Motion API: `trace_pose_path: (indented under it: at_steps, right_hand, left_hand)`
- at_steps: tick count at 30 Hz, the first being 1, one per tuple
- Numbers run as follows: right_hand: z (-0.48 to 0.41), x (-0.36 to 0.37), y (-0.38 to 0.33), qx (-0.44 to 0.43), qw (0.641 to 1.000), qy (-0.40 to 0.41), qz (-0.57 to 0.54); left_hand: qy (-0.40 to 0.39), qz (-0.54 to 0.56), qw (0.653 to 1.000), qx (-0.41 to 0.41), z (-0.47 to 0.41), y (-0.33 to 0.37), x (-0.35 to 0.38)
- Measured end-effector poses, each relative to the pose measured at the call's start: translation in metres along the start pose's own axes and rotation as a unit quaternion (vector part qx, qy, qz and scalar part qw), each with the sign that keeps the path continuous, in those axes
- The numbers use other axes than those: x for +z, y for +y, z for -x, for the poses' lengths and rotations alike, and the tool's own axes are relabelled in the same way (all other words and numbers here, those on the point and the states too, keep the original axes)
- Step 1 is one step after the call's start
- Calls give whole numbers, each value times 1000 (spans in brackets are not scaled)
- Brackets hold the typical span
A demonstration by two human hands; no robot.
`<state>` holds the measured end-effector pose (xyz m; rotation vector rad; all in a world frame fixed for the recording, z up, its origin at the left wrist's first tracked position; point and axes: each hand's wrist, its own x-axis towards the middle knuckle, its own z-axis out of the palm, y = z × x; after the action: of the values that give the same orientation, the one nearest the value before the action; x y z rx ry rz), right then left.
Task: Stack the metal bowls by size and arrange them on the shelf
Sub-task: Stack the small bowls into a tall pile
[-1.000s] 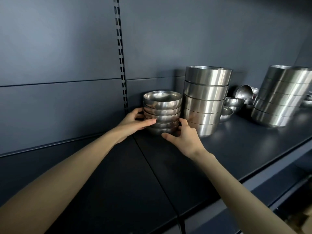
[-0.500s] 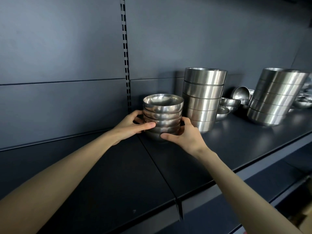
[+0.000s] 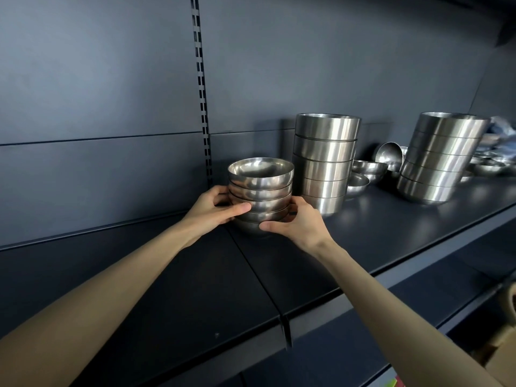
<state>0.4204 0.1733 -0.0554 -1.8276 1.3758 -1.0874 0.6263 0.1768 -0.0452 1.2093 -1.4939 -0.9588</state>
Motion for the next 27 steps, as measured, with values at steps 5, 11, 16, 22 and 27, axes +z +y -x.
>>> trace_pose_path:
  at_steps: [5, 11, 16, 22, 27]
  right_hand:
    - [16, -13, 1, -12, 1000, -5, -20]
    - [48, -55, 8, -32, 999, -8, -30]
    - [85, -111, 24, -47, 999, -18, -18]
    - [127, -194, 55, -50, 998, -28, -9]
    - [140, -263, 80, -48, 999, -8, -19]
  left_hand:
    - [22, -12, 1000, 14, 23, 14, 13]
    - [35, -18, 999, 37, 58, 44, 52]
    - [48, -7, 998, 35, 89, 65, 112]
    - [47, 13, 998, 30, 116, 91, 204]
    - [29, -1, 998, 55, 108, 119, 269]
